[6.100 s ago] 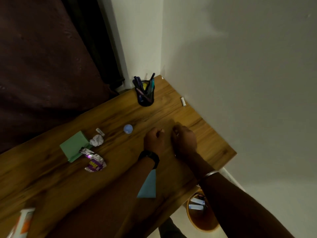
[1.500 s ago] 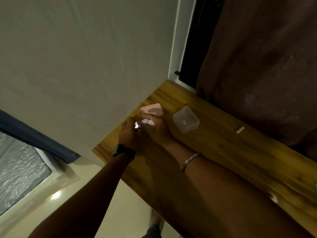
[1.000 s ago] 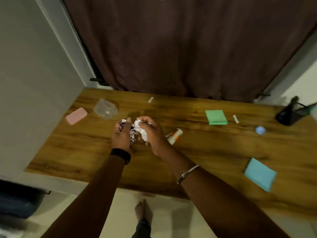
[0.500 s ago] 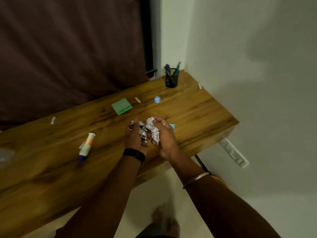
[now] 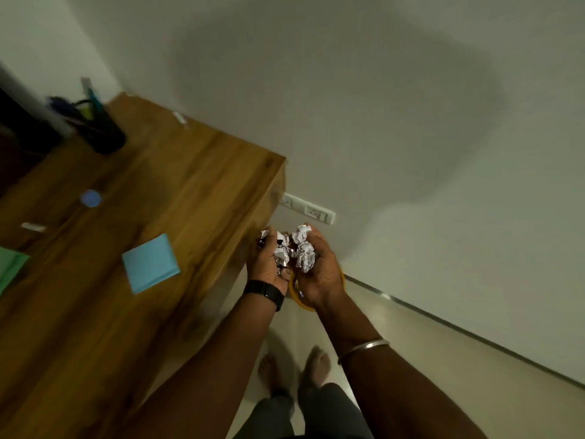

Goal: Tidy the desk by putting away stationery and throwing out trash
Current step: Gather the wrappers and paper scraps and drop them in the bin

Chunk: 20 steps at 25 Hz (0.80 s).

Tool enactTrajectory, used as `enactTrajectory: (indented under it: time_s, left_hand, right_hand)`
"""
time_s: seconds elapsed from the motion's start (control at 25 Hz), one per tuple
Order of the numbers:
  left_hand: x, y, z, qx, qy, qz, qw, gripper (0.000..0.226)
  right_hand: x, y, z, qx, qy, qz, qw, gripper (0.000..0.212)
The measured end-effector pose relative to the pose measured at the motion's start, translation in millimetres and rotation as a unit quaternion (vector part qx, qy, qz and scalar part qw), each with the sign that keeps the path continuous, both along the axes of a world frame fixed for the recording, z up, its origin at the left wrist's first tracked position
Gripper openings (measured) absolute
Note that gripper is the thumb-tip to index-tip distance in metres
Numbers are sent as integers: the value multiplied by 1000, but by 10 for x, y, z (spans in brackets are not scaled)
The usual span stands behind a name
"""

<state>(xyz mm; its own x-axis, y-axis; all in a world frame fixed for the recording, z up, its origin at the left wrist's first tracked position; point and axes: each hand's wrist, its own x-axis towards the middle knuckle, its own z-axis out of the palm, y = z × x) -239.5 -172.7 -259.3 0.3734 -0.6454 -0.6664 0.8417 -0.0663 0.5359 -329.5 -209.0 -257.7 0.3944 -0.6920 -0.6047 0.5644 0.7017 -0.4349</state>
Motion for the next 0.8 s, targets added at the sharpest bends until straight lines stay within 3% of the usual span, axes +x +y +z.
enactTrajectory:
  time_s: [0.08, 0.16, 0.24, 0.36, 0.44, 0.6, 0.8]
  left_hand:
    - [-266, -127, -386, 42, 18, -15, 999, 52]
    - [-529, -207, -788, 97, 17, -51, 994, 45]
    - [-724, -296, -1293, 147, 20, -83, 985, 47]
    - [-861, -414, -2170, 200, 7, -126, 972, 75]
    - [-900, -549, -2763, 212, 19, -153, 965, 90]
    - [-885, -882, -3533, 182, 66, -236, 952, 84]
    - [-790, -1075, -4164, 222, 82, -236, 943, 92]
  right_hand:
    - [-262, -23, -397, 43, 47, -34, 997, 26]
    - [-484, -1, -833, 89, 91, -61, 990, 45]
    - [-646, -22, -1326, 127, 114, -83, 982, 45]
    - [-786, -141, -1999, 170, 142, -99, 970, 35]
    - [-825, -273, -2509, 197, 158, -102, 962, 30]
    - [-854, -535, -3401, 229, 155, -103, 956, 29]
    - [-923, -700, -4440, 286, 158, -105, 939, 53]
